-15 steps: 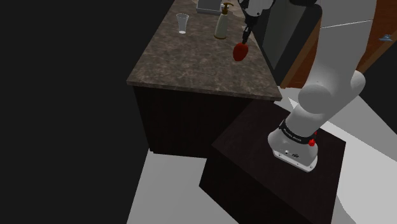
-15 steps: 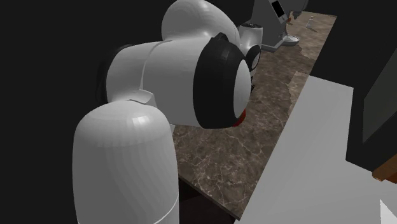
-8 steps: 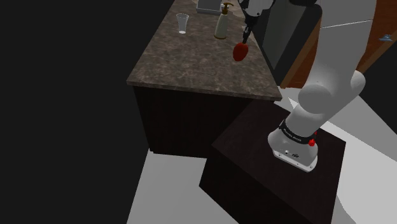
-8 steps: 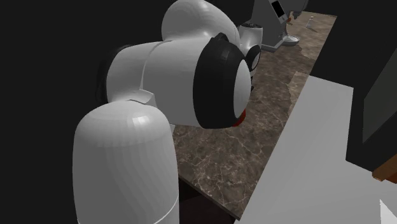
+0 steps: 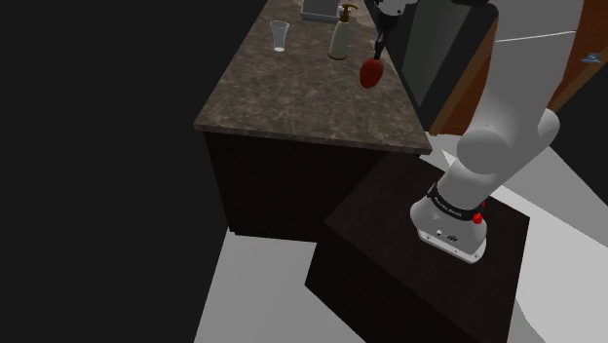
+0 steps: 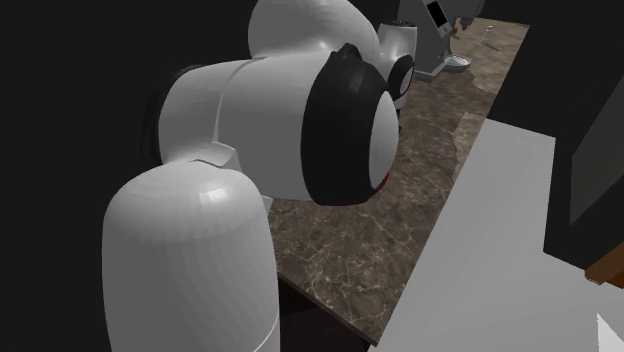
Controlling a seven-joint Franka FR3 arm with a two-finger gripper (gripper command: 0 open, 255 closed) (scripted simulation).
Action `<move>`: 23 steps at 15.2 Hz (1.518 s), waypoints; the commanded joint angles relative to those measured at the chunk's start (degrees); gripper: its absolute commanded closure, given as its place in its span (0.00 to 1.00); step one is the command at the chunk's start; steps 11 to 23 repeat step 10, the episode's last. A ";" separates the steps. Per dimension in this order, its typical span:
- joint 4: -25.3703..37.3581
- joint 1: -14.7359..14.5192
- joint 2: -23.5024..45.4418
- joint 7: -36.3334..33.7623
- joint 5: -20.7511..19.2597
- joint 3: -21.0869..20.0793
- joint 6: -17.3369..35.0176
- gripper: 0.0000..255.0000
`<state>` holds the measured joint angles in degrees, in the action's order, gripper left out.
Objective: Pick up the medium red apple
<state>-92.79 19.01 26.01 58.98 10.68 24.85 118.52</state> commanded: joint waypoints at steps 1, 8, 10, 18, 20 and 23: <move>1.11 -0.02 -0.32 -0.20 -0.22 0.11 -1.40 1.00; 4.47 -0.06 -1.79 -0.68 -1.03 0.53 -6.09 1.00; 4.55 -0.06 -1.82 -0.69 -1.05 0.54 -6.19 1.00; 4.55 -0.06 -1.82 -0.69 -1.05 0.54 -6.19 1.00; 4.55 -0.06 -1.82 -0.69 -1.05 0.54 -6.19 1.00; 4.55 -0.06 -1.82 -0.69 -1.05 0.54 -6.19 1.00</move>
